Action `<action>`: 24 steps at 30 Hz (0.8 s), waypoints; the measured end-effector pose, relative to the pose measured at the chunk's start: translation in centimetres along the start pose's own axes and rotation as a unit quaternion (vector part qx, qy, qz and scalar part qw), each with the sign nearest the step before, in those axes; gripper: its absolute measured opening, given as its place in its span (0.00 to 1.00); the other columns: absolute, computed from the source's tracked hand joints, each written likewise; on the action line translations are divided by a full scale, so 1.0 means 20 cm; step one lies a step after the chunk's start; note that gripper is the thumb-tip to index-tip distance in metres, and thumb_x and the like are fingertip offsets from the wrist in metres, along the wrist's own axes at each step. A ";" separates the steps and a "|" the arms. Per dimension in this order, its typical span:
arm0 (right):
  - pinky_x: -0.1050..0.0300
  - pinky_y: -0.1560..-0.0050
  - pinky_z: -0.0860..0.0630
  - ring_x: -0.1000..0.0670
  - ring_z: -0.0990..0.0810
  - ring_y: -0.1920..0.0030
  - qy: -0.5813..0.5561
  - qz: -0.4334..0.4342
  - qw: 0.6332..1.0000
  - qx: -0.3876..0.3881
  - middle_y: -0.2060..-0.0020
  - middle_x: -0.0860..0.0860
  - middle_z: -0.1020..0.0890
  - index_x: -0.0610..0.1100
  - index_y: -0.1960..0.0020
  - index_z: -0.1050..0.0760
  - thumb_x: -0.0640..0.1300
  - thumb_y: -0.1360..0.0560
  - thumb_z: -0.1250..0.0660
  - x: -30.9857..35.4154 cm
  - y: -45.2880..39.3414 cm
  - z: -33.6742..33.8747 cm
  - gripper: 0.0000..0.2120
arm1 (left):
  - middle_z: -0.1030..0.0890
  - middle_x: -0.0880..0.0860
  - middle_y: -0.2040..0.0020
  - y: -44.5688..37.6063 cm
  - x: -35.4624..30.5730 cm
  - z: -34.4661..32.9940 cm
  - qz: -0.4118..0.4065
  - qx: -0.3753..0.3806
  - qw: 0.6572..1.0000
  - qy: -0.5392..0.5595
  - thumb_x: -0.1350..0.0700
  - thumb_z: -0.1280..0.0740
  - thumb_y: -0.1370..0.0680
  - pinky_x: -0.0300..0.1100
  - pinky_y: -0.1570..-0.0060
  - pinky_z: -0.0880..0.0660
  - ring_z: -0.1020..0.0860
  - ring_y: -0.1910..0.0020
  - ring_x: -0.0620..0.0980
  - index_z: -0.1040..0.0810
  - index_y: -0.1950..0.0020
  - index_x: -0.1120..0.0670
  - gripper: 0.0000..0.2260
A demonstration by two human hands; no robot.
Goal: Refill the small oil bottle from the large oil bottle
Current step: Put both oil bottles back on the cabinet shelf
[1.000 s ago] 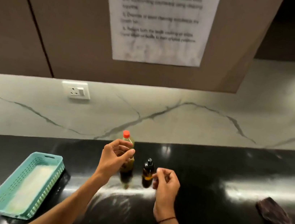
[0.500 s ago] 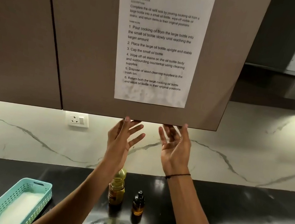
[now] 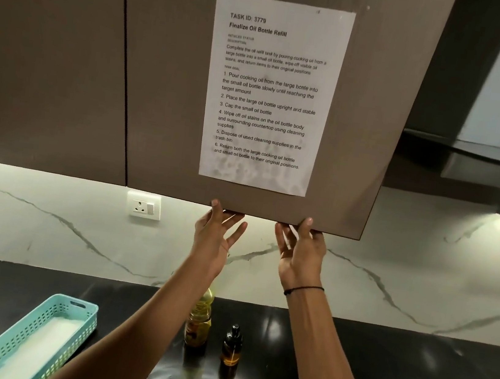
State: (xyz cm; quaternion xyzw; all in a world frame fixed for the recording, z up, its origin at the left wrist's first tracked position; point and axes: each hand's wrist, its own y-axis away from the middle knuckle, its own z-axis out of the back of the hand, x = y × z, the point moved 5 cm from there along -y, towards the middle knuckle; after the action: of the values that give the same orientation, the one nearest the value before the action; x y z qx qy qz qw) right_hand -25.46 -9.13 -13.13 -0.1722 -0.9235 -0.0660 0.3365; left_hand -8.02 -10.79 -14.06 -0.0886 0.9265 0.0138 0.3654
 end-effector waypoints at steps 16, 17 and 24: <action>0.47 0.42 0.16 0.42 0.17 0.37 0.021 0.122 0.989 0.082 0.35 0.44 0.19 0.45 0.30 0.30 0.39 0.24 0.29 0.06 0.94 0.09 0.24 | 0.15 0.58 0.38 0.67 -0.34 0.18 0.049 0.015 0.994 -0.093 0.51 0.32 0.15 0.49 0.52 0.15 0.16 0.39 0.56 0.19 0.38 0.57 0.11; 0.48 0.41 0.17 0.45 0.16 0.38 0.036 0.126 0.988 0.086 0.37 0.47 0.19 0.47 0.32 0.29 0.37 0.23 0.29 0.06 1.00 0.09 0.22 | 0.15 0.58 0.38 0.73 -0.38 0.20 0.033 0.008 0.993 -0.112 0.51 0.31 0.16 0.50 0.50 0.15 0.16 0.38 0.57 0.19 0.40 0.55 0.09; 0.46 0.35 0.20 0.58 0.17 0.45 0.168 0.181 0.966 0.076 0.50 0.58 0.15 0.47 0.42 0.20 0.45 0.29 0.22 -0.06 1.46 0.00 0.18 | 0.21 0.46 0.28 1.22 -0.81 0.14 -0.202 0.030 0.929 -0.308 0.38 0.28 0.21 0.49 0.37 0.18 0.20 0.31 0.49 0.22 0.27 0.47 0.26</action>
State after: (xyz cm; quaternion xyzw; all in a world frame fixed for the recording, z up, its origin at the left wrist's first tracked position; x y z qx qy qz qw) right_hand -14.05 17.80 -13.73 -0.2970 -0.8093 0.0379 0.5053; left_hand 1.32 15.95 -6.09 -0.2548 0.7306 -0.0613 0.6305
